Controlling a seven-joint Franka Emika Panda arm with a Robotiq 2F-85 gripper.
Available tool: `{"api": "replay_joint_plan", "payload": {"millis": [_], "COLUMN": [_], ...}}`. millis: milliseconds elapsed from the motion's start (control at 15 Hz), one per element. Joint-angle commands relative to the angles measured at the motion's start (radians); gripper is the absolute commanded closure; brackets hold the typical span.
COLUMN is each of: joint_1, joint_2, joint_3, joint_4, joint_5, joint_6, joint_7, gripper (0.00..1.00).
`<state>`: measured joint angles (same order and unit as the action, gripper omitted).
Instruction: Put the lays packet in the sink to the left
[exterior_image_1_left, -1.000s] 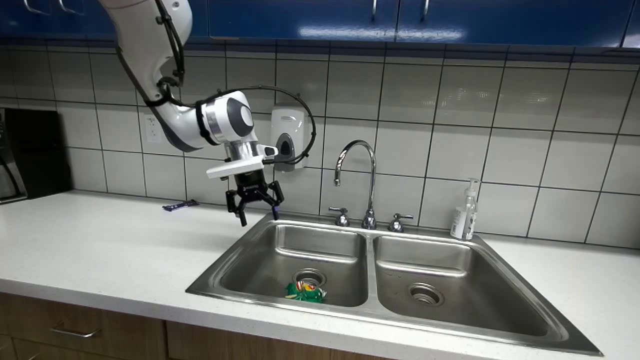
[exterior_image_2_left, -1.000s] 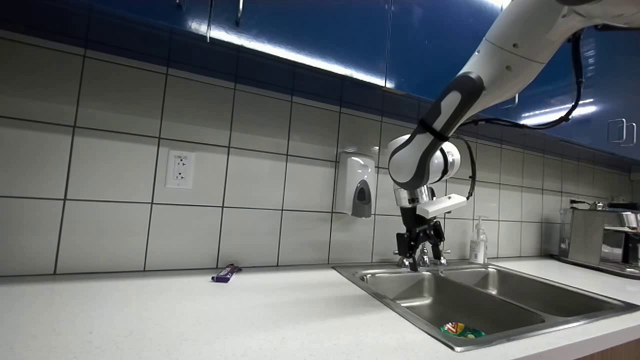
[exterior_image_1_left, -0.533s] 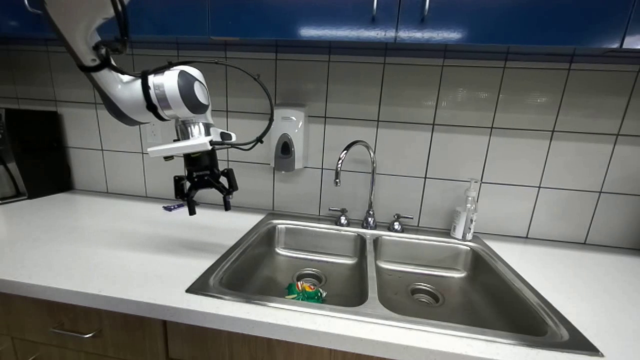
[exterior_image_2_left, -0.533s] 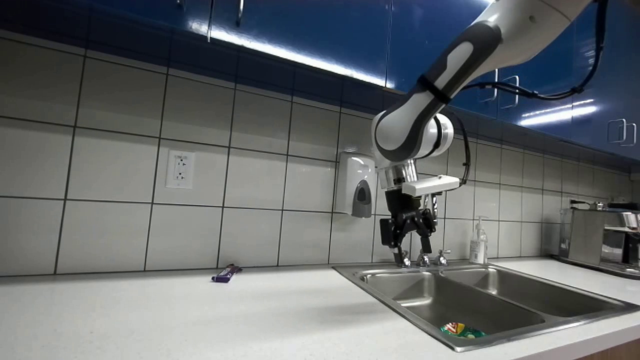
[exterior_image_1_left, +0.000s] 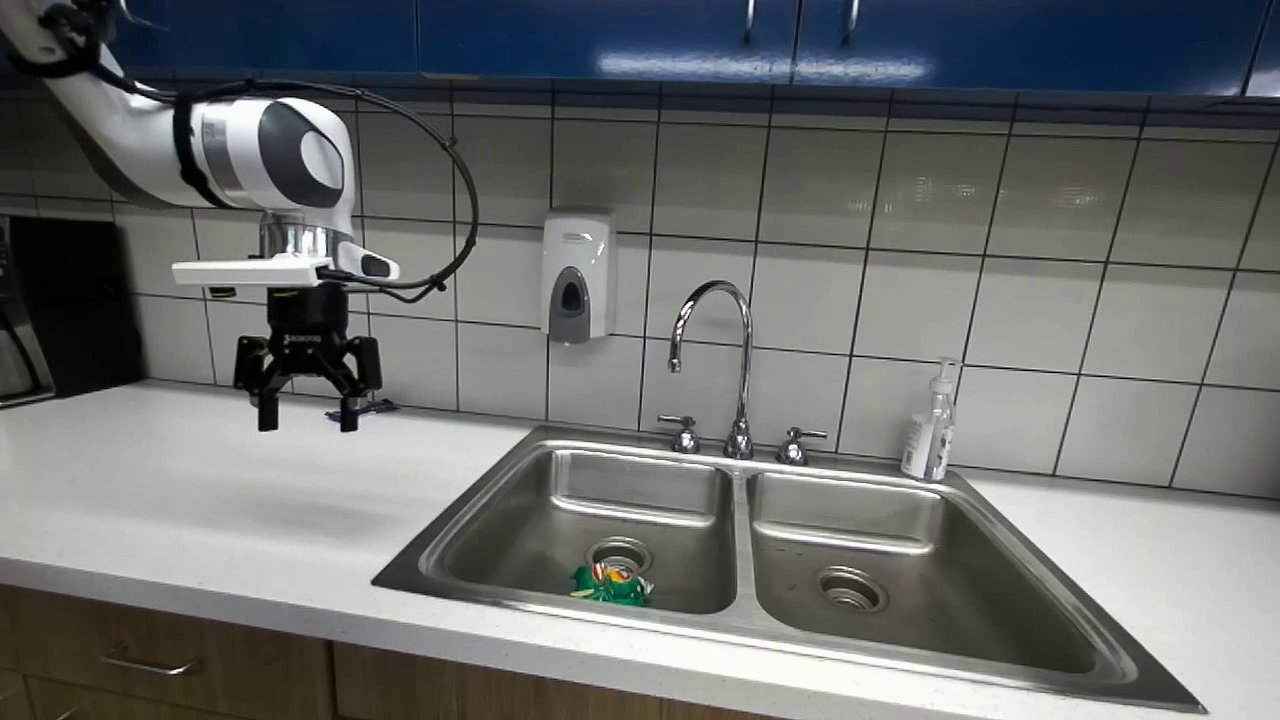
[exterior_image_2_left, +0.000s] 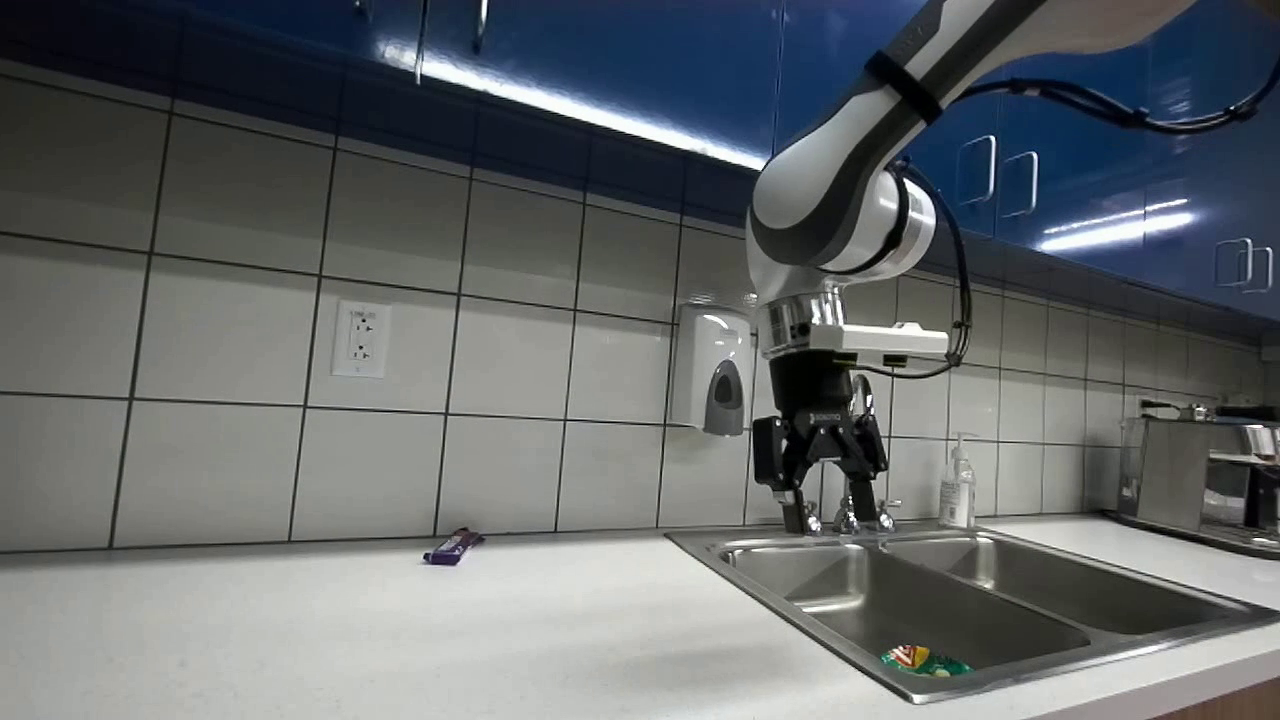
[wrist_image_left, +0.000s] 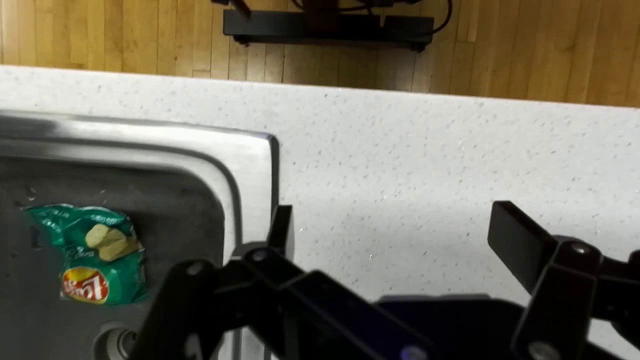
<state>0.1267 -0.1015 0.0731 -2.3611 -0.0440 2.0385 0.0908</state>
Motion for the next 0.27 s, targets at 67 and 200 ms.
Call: {"api": "replay_joint_plan", "payload": {"millis": [67, 200], "joint_1": [-0.006, -0.005], "joint_2": [-0.026, -0.041], "joint_3": [0.017, 0.019], "joint_4": [-0.029, -0.045], "joint_5": [0.049, 0.06], "joint_6": [-0.026, -0.03], "joint_7": [-0.005, -0.005], "gripper": [0.0, 0.0]}}
